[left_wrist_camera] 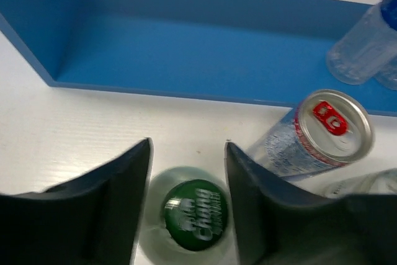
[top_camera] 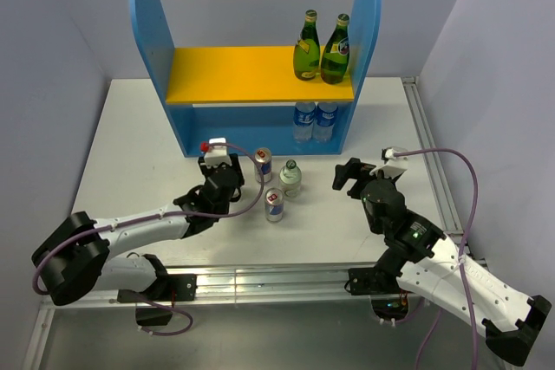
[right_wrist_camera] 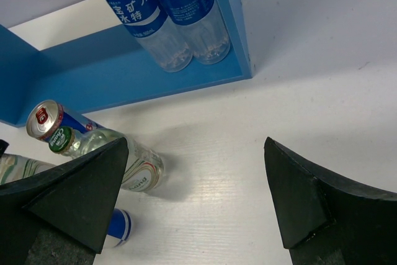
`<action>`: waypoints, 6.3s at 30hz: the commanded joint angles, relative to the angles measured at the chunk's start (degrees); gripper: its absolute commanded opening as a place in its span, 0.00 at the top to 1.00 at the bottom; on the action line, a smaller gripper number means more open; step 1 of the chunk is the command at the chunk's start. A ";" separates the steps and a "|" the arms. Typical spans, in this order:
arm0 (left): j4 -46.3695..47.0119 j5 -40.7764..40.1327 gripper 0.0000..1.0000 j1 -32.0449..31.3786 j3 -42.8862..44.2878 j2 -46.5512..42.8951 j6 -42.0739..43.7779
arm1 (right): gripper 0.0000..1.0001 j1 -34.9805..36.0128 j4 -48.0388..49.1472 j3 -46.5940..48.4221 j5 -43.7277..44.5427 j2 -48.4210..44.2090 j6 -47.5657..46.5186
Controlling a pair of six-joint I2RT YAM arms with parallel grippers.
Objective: Place and organize the beverage onto the shelf
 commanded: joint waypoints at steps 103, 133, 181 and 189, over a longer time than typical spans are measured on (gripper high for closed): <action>-13.96 2.90 0.09 18.01 57.84 3.72 28.61 | 0.04 0.36 0.38 -0.46 1.14 -2.00 1.62; 2.28 29.45 0.17 -6.54 14.94 3.44 4.50 | 0.03 0.35 0.46 0.06 1.85 -0.42 1.54; 8.18 10.82 1.00 -8.30 23.20 16.99 14.43 | 0.03 0.35 1.52 -0.29 0.88 0.11 1.45; 2.11 9.58 1.00 -8.04 29.17 12.24 16.80 | 0.03 0.27 1.61 -0.38 0.70 -0.24 1.45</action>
